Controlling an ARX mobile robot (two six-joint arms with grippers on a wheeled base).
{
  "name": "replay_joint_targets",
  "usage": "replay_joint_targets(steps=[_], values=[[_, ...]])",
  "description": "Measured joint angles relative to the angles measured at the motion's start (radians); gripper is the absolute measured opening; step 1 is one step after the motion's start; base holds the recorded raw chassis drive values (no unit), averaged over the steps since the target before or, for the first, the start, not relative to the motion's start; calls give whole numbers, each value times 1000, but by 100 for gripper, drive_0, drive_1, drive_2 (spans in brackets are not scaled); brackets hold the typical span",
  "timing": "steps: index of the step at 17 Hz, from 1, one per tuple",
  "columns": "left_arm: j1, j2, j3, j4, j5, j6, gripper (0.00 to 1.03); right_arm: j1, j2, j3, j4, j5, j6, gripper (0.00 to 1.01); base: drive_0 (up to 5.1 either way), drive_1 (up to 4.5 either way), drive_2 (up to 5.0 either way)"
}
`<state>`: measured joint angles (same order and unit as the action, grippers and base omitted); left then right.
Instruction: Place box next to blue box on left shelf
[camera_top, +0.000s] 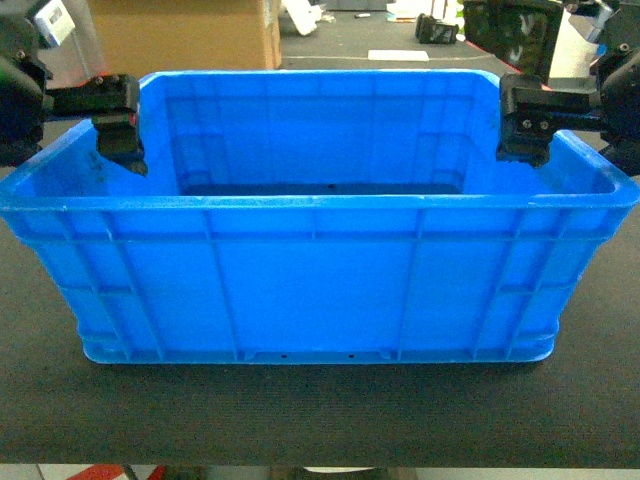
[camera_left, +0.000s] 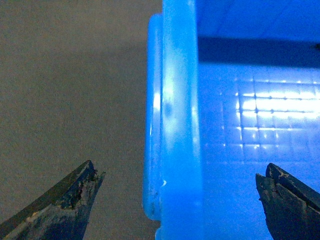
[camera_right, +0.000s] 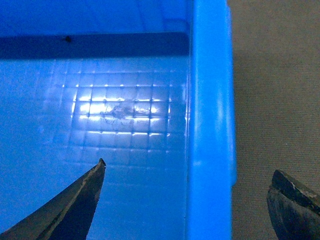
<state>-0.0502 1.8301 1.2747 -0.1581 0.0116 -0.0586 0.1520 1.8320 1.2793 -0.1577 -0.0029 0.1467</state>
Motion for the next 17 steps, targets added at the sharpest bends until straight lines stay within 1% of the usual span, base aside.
replay_joint_targets(steps=[1,2,5,8,10,11,12,13,16,17], values=[[0,15,18,-34,0,-17,98,7,5,7,-16,4,3,98,0,0,0],[0,21,31,-57,3,-25,98,9,10,16,-32,4,10,98,0,0,0],[0,36,62,-100,-14,-36,98,12,15,21,-48,-5,31,98,0,0,0],[-1,48,63,-121,-19,-35,98,12,19,21,-50,-2,42,98,0,0,0],[-1,48,64,-125,-23,-22,98,13,21,21,-42,9,41,98,0,0,0],[-3,48,64,-126,-29,-15,98,13,21,21,-42,19,35,93,0,0,0],[-6,48,64,-120,-46,-3,94,13,21,19,-43,25,31,84,0,0,0],[-8,48,61,-119,-49,11,83,13,21,16,-42,26,25,73,0,0,0],[-13,48,55,-109,-57,14,56,12,21,9,-35,33,19,45,0,0,0],[-13,46,50,-104,-56,14,45,10,18,5,-30,35,19,34,0,0,0]])
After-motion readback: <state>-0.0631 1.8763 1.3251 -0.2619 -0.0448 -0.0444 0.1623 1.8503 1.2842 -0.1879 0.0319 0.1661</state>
